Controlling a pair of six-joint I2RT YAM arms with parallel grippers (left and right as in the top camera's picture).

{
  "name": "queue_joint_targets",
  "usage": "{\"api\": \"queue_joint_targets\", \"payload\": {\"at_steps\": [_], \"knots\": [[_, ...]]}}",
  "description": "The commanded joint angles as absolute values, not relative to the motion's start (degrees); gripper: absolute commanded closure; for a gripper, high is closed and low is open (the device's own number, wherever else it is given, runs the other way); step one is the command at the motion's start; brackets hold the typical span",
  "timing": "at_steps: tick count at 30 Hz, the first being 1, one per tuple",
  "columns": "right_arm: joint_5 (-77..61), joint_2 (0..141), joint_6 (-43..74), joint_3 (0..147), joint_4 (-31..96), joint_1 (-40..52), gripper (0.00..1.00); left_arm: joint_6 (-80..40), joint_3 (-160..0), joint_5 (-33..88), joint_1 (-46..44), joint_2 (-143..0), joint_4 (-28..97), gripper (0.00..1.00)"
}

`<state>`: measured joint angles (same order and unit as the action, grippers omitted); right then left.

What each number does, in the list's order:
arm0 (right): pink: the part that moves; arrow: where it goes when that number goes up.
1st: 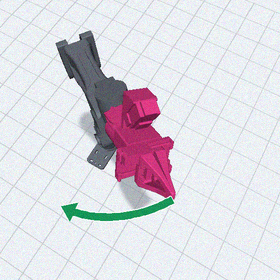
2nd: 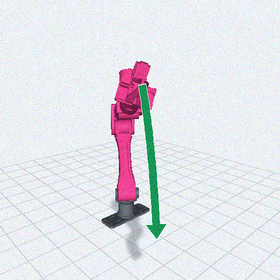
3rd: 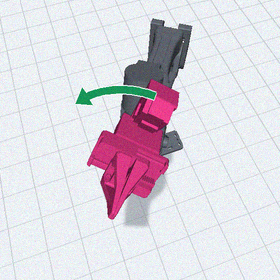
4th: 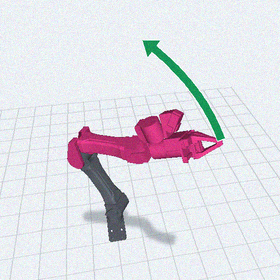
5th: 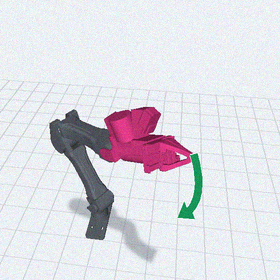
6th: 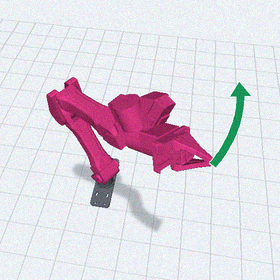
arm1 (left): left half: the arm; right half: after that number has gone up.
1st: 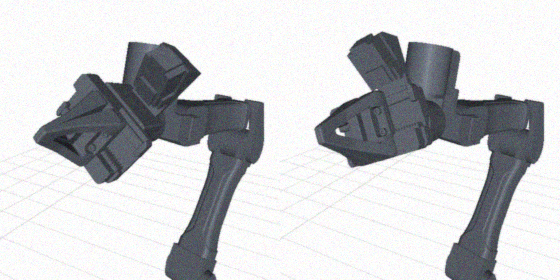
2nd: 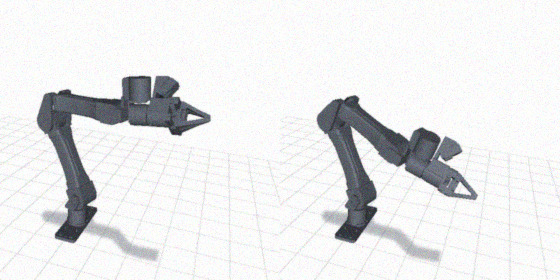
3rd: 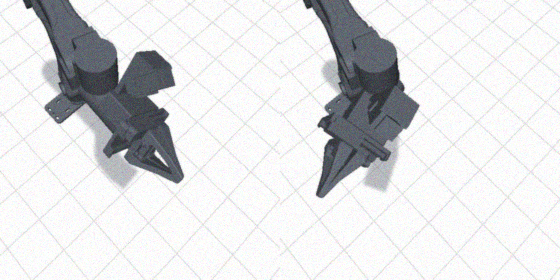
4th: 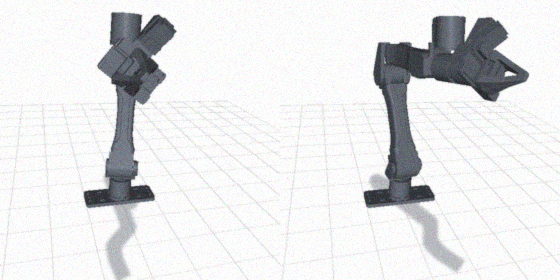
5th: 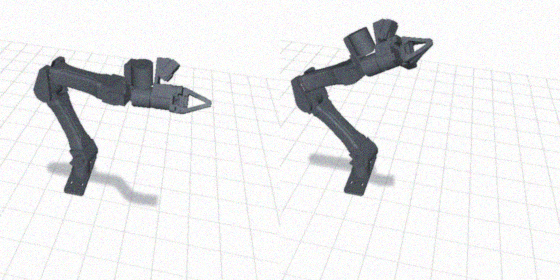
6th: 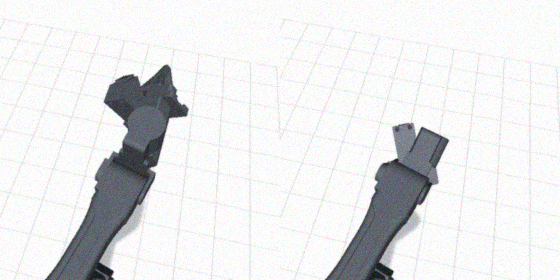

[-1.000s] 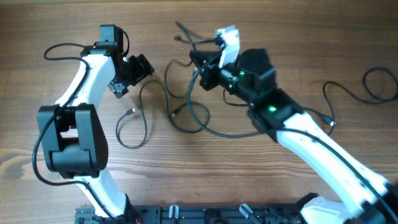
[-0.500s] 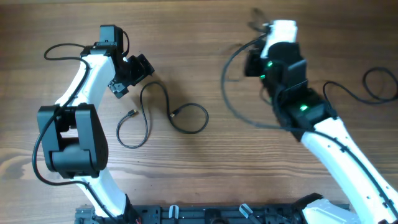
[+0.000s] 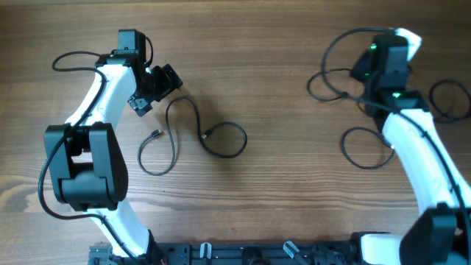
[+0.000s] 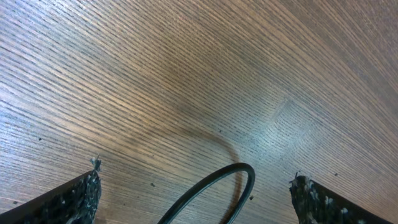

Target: Untangle cables

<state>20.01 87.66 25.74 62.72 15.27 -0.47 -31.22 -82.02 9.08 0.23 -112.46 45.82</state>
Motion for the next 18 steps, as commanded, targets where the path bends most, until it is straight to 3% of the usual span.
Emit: {"api": "queue_joint_targets", "payload": {"at_steps": [1,9,10,14,18], "knots": [[16.75,92.86,27.16,63.37,12.51,-4.99,0.96,-32.01,-81.58,9.58,0.21,-113.27,45.63,0.00],[2.63,102.02,27.20,63.37,9.02,-10.09,0.95,-31.99,-81.58,9.56,-1.48,-113.27,44.75,0.00],[2.17,102.80,27.18,63.37,9.04,-10.11,0.92,-31.97,-81.58,9.54,-1.67,-113.27,44.60,0.00],[0.08,104.29,27.14,63.37,9.52,-10.11,0.48,-31.99,-81.58,9.54,-1.76,-113.27,44.60,0.00],[-0.21,104.31,27.16,63.37,10.94,-10.09,0.30,-31.99,-81.58,9.54,-1.76,-113.27,44.60,0.00]]}}
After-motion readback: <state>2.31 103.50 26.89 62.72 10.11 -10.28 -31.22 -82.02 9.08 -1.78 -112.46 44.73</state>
